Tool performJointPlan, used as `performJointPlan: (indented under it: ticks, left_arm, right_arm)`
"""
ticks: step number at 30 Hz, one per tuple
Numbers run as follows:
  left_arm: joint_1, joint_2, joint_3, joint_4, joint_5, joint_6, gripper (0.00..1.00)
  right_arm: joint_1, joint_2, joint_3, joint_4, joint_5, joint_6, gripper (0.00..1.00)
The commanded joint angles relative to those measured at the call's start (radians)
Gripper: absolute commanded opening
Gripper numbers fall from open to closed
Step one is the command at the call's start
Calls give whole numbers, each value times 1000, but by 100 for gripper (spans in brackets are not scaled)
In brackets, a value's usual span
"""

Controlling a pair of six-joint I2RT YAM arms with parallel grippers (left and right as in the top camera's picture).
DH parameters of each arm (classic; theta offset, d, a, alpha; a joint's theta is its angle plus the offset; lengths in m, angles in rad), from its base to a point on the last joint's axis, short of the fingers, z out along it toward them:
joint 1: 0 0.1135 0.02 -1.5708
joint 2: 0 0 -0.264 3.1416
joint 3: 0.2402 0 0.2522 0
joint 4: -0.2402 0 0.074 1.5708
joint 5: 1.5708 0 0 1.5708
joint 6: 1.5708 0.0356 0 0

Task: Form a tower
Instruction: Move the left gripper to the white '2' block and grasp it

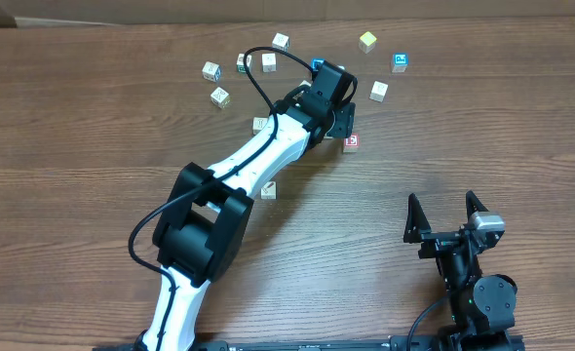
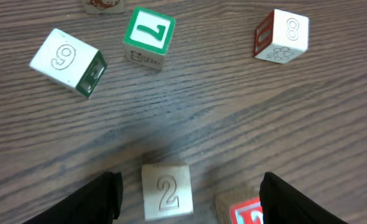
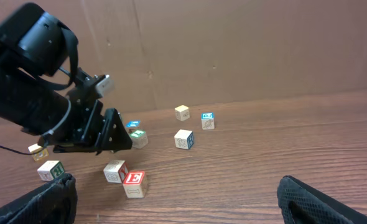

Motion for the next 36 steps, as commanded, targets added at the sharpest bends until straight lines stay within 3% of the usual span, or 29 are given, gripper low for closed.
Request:
performJointPlan:
  ticks: [1,6,12,20,29,36]
  left_arm:
    - [-2,48,27,18,-24,28,65]
    - [0,99,27,22,-24,29,63]
    - [0,118,27,25,-24,29,45]
    - [1,118,27,61,-50,29,45]
    - [0,117,27,73,-50,29,24]
    - [0,6,27,-29,-47,28,18]
  right_arm:
    - [-4,-7,-10,4,3,-1,100]
    - [-4,-7,-10,3,2,-1,100]
    - [-4,-7,-10,3,3,-1,100]
    - [-4,-7,-10,4,2,-1,100]
    - [-4,-7,-10,4,3,-1,100]
    - [-4,-7,-10,3,3,-1,100]
